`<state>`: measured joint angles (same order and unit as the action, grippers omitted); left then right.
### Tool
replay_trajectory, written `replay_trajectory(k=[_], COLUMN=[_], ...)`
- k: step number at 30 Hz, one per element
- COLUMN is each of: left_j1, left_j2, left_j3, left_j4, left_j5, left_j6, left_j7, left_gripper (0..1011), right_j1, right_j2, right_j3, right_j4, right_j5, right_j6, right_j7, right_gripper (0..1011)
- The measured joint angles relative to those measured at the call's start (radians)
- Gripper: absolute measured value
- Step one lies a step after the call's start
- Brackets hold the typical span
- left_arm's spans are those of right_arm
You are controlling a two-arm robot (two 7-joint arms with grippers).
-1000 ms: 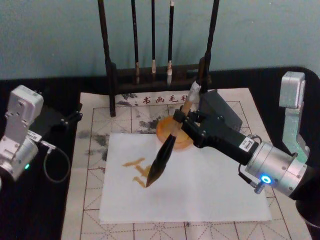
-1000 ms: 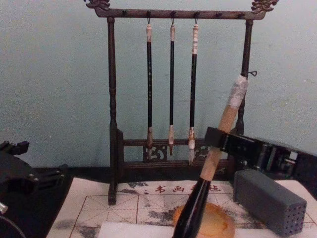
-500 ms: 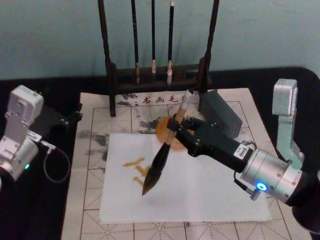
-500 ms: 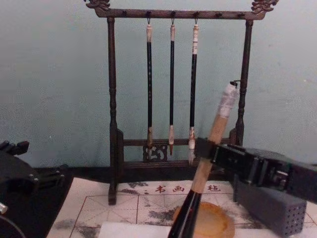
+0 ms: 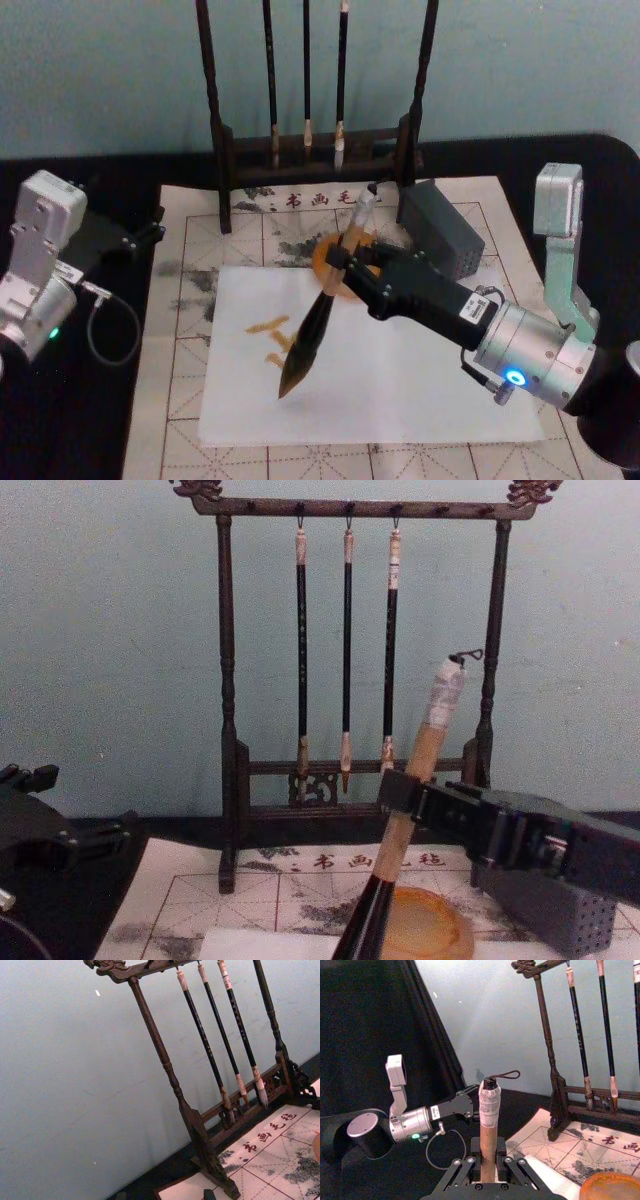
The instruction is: Pick up the brush from the inkstone, write on the paper, then place the brush back to its original position.
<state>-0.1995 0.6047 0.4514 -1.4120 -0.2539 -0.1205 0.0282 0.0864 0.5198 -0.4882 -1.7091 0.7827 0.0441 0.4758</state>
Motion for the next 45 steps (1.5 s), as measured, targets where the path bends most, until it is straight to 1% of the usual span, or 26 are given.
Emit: replay_trajectory(k=[8, 12, 23, 35, 45], left_j1=[0.000, 0.000, 0.000, 0.000, 0.000], left_j2=[0.000, 0.000, 0.000, 0.000, 0.000], left_j3=[0.000, 0.000, 0.000, 0.000, 0.000], left_j4=[0.000, 0.000, 0.000, 0.000, 0.000], left_j5=[0.000, 0.000, 0.000, 0.000, 0.000], left_j6=[0.000, 0.000, 0.000, 0.000, 0.000], left_j7=[0.000, 0.000, 0.000, 0.000, 0.000], left_gripper=[1001, 1001, 1001, 1001, 1001], right_j1=[0.012, 0.018, 0.028, 0.033, 0.033], right_j2=[-0.014, -0.025, -0.040, -0.053, -0.057], right_j3=[-0.006, -0.006, -0.008, -0.009, -0.005], right_j4=[0.018, 0.028, 0.050, 0.064, 0.071], right_j5=[-0.012, -0.013, -0.018, -0.025, -0.041], right_j6=[0.002, 0.003, 0.009, 0.012, 0.003], right_j7=[-0.003, -0.008, -0.016, -0.024, -0.026], right_gripper=[198, 198, 198, 198, 198])
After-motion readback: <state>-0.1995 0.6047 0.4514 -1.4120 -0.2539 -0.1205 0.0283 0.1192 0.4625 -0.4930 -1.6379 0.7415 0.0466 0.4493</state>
